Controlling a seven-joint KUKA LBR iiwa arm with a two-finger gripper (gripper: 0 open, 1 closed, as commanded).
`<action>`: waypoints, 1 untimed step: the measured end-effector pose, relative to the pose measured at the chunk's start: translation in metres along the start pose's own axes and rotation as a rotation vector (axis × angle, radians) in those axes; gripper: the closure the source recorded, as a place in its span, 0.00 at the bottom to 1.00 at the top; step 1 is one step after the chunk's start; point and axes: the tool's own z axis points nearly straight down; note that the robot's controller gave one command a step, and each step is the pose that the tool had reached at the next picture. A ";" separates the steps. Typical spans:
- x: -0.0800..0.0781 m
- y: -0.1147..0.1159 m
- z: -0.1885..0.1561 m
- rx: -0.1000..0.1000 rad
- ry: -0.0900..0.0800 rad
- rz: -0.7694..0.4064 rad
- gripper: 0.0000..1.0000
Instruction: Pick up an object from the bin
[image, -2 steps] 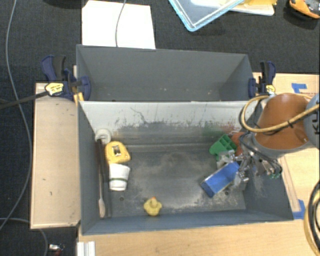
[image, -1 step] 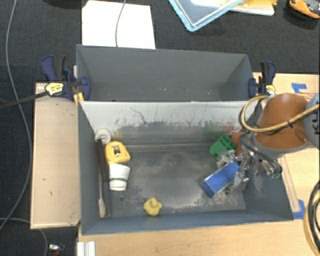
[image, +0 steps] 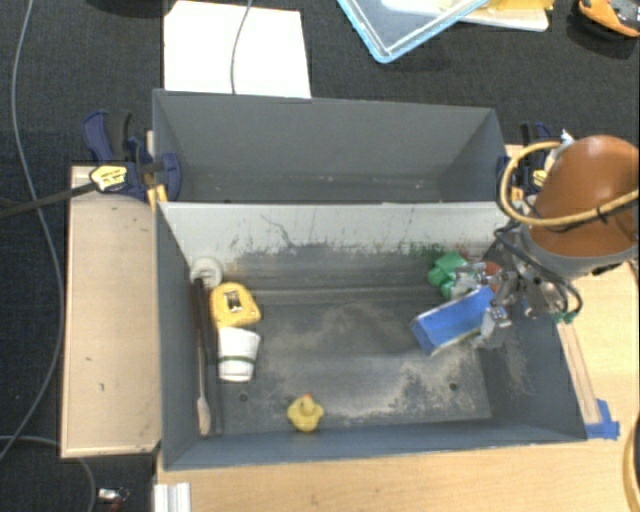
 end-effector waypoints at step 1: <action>0.002 0.011 -0.065 -0.004 0.004 -0.224 1.00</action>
Offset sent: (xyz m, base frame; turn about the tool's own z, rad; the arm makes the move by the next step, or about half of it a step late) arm 0.0002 0.0063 0.1266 0.0346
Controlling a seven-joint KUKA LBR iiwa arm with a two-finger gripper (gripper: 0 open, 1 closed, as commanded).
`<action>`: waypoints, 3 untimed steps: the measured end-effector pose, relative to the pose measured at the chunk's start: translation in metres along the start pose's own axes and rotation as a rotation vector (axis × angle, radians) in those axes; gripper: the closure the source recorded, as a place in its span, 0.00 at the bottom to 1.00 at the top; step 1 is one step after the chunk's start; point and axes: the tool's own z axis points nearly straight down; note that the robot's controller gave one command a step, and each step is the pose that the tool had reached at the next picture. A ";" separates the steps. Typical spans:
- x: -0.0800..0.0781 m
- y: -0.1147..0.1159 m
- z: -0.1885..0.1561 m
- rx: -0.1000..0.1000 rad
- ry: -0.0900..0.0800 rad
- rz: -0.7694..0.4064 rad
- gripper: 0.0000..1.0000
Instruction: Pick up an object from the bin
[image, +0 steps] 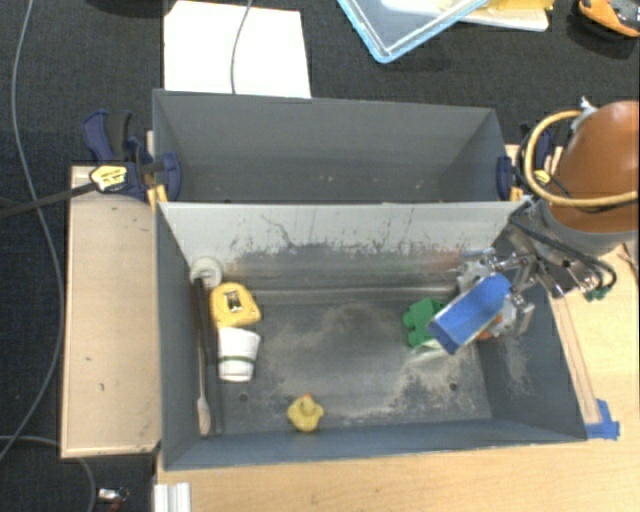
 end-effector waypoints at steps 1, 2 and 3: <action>-0.002 -0.003 -0.029 0.003 -0.006 -0.054 1.00; 0.000 -0.008 0.001 0.004 -0.009 0.236 1.00; 0.000 -0.019 0.051 0.010 -0.016 -0.011 1.00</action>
Offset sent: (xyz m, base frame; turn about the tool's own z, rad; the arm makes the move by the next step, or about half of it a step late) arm 0.0022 -0.0188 -0.0854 -0.2775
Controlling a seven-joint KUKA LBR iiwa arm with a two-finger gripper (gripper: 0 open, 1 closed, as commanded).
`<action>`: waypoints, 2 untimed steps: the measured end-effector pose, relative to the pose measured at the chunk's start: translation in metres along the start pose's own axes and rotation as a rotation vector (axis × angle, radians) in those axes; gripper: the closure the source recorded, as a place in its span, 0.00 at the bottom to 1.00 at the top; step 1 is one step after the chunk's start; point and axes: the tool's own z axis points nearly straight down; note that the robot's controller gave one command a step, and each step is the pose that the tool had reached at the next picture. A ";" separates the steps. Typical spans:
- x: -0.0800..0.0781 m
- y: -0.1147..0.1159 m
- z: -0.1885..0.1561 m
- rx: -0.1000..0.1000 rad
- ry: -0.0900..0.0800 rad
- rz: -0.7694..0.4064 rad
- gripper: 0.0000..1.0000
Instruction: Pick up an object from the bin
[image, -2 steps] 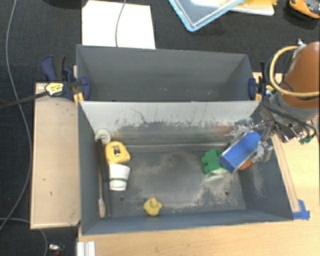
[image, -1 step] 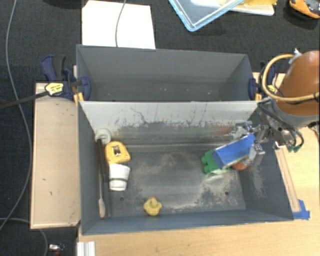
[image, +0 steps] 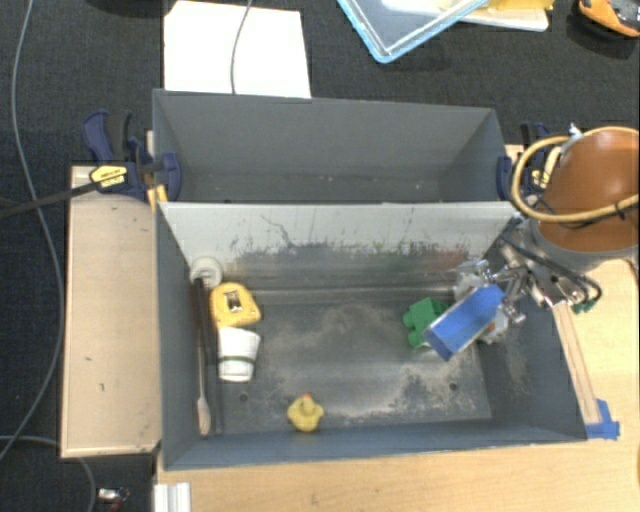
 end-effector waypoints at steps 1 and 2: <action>-0.009 0.007 0.061 0.001 -0.005 0.329 1.00; -0.008 0.007 0.061 0.000 -0.005 0.329 1.00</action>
Offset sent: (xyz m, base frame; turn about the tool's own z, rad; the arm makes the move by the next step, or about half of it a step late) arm 0.0000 0.0000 0.0000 0.0000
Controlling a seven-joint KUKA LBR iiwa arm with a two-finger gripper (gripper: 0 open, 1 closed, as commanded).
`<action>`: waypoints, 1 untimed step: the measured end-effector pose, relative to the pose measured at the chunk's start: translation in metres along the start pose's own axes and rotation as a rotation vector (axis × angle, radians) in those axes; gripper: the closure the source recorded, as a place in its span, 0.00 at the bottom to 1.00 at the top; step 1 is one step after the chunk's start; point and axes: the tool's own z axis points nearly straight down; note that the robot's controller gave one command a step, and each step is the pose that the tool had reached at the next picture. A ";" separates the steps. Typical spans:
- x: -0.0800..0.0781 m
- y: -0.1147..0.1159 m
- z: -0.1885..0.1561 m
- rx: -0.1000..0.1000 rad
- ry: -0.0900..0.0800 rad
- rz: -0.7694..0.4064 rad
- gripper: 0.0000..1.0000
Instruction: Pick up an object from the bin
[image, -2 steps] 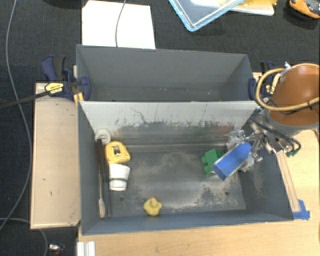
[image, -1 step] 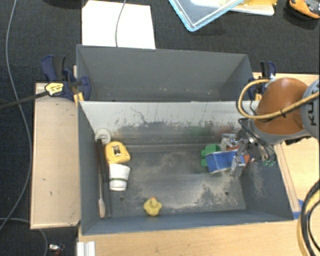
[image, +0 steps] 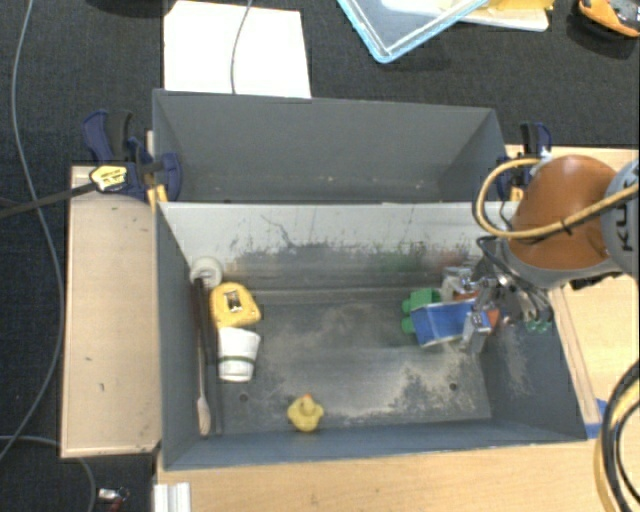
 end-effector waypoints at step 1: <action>0.003 0.000 -0.025 -0.002 0.009 -0.041 1.00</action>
Offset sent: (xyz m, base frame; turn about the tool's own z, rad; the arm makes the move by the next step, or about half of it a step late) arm 0.0018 -0.0051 -0.0304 -0.0003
